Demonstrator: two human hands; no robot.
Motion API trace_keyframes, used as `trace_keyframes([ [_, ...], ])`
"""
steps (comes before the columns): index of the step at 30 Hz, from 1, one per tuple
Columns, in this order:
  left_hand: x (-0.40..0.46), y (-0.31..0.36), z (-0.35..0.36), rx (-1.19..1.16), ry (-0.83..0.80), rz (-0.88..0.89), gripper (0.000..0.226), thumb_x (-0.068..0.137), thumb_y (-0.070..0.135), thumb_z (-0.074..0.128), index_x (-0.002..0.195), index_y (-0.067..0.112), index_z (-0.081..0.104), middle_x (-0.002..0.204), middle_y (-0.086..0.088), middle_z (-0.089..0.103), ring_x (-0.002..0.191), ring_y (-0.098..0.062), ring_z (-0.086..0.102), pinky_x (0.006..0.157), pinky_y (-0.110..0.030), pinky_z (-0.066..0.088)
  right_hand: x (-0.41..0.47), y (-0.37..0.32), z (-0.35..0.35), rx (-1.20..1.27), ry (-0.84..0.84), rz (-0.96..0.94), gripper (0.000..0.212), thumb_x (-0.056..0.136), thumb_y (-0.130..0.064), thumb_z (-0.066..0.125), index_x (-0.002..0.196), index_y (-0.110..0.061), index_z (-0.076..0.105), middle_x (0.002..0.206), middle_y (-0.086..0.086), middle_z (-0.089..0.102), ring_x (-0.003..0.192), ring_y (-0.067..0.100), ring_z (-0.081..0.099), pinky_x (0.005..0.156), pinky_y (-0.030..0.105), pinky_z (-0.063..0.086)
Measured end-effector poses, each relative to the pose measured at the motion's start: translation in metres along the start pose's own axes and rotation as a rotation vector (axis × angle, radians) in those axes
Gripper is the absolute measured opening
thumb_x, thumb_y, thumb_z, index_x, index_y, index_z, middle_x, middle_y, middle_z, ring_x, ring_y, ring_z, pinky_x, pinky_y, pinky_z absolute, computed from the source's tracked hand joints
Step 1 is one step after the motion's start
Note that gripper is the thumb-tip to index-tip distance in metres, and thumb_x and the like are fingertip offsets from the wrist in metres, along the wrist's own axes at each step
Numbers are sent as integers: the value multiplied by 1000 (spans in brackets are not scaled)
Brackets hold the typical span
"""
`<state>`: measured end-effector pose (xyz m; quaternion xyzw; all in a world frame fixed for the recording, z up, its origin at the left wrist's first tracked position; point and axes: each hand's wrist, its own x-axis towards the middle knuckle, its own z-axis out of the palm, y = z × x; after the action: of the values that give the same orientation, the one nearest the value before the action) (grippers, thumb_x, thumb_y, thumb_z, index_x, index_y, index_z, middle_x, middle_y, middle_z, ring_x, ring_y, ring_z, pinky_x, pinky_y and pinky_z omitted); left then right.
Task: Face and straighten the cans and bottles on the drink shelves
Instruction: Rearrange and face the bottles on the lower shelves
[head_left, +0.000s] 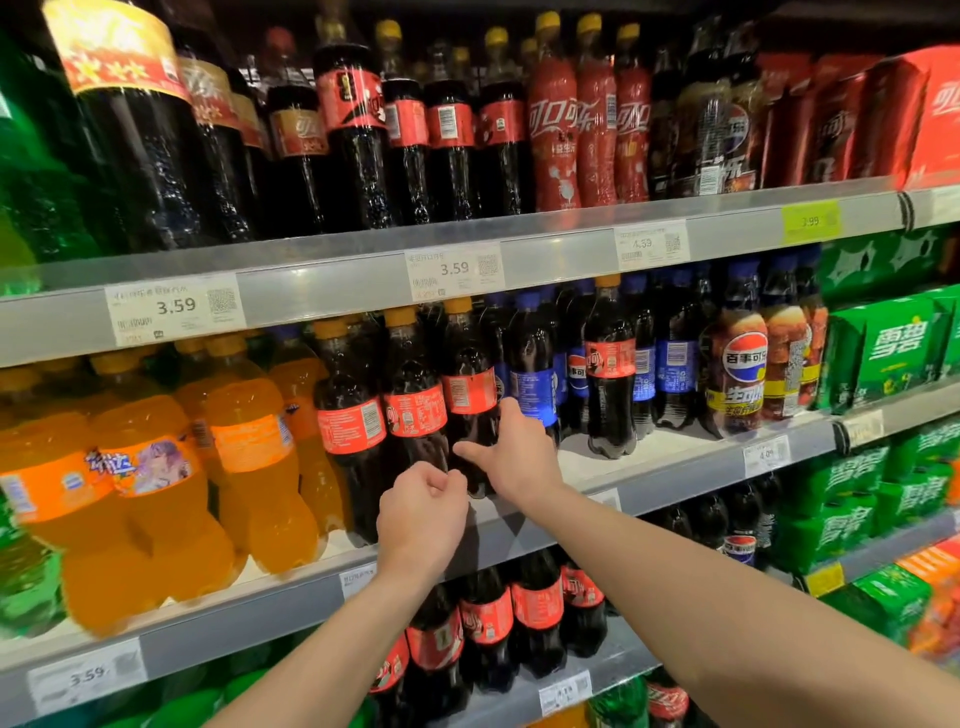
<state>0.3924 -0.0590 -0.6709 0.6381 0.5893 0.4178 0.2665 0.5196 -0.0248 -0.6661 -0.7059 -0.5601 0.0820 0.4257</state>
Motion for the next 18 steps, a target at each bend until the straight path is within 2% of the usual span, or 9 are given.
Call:
trace_keyframes([
  [2, -4, -1, -3, 3, 36, 5, 17, 95, 35, 58, 90, 20, 52, 76, 0, 68, 71, -19, 68, 72, -44, 59, -2, 1, 1, 16, -2, 1, 49, 84, -45, 77, 110, -16, 48, 103, 2, 67, 94, 25, 65, 79, 41, 55],
  [4, -6, -3, -6, 10, 56, 1, 24, 95, 38, 58, 100, 20, 43, 78, 0, 68, 72, -19, 69, 71, -44, 60, -3, 2, 2, 45, -8, 4, 47, 85, -44, 77, 112, -17, 49, 105, 2, 66, 96, 24, 65, 82, 42, 55],
  [7, -8, -4, -9, 96, 61, -10, 29, 97, 41, 53, 105, 19, 34, 81, -2, 68, 71, -19, 70, 67, -41, 60, -2, 1, -1, 67, -20, 5, 42, 85, -43, 76, 109, -16, 54, 103, 1, 66, 94, 21, 64, 79, 37, 54],
  [9, -7, -4, -8, 150, 56, -3, 29, 99, 42, 49, 103, 16, 39, 79, -3, 69, 68, -19, 70, 64, -37, 60, -1, 1, -2, 42, -22, 4, 40, 86, -43, 75, 107, -15, 55, 101, 1, 65, 91, 21, 63, 73, 33, 49],
  [12, -4, -5, -6, 187, 33, 5, 31, 102, 40, 44, 93, 11, 49, 70, -4, 69, 50, -13, 68, 51, -26, 55, -2, 3, -3, 12, -7, 8, 38, 88, -42, 73, 105, -14, 54, 101, 3, 64, 89, 21, 61, 71, 30, 45],
  [16, 6, -9, -2, 177, 52, 23, 32, 103, 40, 42, 90, 12, 52, 72, -2, 70, 50, -16, 68, 57, -37, 61, -1, 10, -7, -4, 12, -1, 36, 87, -42, 73, 103, -15, 55, 95, 0, 65, 86, 19, 63, 69, 31, 48],
  [18, 7, -8, 2, 170, 38, 7, 29, 105, 37, 39, 95, 11, 49, 73, -3, 70, 43, -13, 66, 52, -35, 60, 0, 11, -6, -2, 8, -8, 35, 87, -42, 74, 103, -16, 55, 95, -1, 65, 84, 18, 63, 69, 31, 49],
])
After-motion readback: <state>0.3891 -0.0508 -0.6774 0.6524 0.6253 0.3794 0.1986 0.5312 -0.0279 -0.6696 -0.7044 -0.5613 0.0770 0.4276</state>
